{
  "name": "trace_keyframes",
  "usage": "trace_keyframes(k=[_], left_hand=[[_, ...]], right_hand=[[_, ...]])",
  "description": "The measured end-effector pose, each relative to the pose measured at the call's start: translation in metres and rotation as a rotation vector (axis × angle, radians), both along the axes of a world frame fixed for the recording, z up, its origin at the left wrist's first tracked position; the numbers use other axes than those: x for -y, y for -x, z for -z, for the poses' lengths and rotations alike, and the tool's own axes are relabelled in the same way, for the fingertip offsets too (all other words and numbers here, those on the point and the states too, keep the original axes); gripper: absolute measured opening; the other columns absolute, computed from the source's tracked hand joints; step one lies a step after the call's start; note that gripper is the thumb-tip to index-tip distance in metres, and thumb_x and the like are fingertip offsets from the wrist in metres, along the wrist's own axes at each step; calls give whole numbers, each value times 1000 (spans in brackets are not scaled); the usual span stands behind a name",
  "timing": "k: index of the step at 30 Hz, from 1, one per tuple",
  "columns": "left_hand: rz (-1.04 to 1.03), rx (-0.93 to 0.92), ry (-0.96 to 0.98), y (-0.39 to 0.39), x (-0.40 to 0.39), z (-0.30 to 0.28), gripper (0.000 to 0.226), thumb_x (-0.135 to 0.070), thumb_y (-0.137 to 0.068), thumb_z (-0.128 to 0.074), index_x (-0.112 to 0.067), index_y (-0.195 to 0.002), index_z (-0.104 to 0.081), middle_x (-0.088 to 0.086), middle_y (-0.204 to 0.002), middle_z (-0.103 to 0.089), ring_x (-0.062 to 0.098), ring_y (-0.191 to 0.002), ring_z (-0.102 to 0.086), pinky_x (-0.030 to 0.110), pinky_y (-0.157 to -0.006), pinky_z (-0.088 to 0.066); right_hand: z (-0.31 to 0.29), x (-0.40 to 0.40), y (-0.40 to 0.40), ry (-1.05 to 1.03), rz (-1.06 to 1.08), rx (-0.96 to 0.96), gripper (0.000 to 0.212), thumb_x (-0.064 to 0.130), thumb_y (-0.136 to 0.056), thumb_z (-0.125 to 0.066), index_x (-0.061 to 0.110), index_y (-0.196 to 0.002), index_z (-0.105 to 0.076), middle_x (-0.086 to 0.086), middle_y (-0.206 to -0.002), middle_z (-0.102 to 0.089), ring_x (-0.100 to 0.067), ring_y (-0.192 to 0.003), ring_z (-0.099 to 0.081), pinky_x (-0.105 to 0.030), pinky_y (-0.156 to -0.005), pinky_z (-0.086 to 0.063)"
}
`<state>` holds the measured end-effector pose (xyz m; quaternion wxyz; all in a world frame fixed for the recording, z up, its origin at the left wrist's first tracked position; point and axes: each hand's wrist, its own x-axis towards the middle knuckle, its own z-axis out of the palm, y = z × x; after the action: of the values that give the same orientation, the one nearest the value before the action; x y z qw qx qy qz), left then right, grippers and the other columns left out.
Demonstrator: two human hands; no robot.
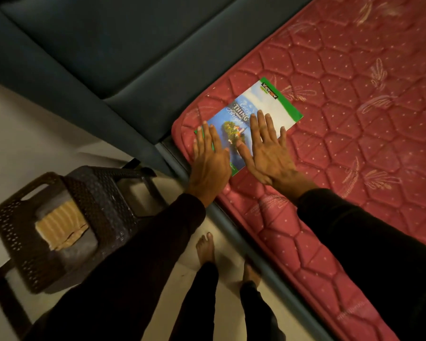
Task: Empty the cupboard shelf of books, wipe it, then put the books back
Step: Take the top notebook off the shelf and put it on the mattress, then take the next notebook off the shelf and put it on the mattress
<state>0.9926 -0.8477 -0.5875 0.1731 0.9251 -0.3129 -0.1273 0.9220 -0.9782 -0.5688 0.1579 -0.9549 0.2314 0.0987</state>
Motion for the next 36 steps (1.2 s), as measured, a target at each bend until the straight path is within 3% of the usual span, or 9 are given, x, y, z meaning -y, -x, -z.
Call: trace_keyframes(k=[4,10,14,23,36], left_hand=[[-49,2,-1,14,-26,-28,61,-22,-93,-27,16,-141,-32,35,-147,-34,48,-137,-35,55,-109,-32],[-186,-15,38,41,-49,-77,64,-27,-97,-18,12,-147,-19,30,-156,-18,42,-146,-16,50,-118,-15],[-276,-55,51,60,-60,-110,59,-23,-104,-26,7,-151,-6,23,-161,-2,34,-150,1,44,-121,-1],[-488,-9,116,107,-92,-178,60,-23,-106,-27,6,-152,-1,22,-161,6,31,-150,9,44,-122,2],[-907,130,112,191,-226,-222,65,-30,-106,-26,3,-152,7,21,-161,9,31,-150,11,40,-122,5]], right_hand=[[-22,-18,15,44,-76,56,79,55,-92,-1,7,-155,-5,-9,-163,-3,-24,-151,0,-53,-121,-4],[-63,-38,34,53,-187,91,75,53,-95,-5,8,-155,-12,-10,-163,-12,-25,-151,-6,-51,-121,-7],[-96,-47,42,54,-272,114,80,55,-93,-1,5,-155,-14,-12,-162,-13,-26,-151,-5,-52,-121,-4],[-159,-72,47,74,-464,288,70,46,-100,-21,2,-153,-16,-15,-162,-10,-26,-151,-6,-43,-119,0],[-213,-207,68,32,-881,384,69,46,-101,-23,1,-152,-19,-17,-161,-15,-28,-150,-11,-51,-121,-11]])
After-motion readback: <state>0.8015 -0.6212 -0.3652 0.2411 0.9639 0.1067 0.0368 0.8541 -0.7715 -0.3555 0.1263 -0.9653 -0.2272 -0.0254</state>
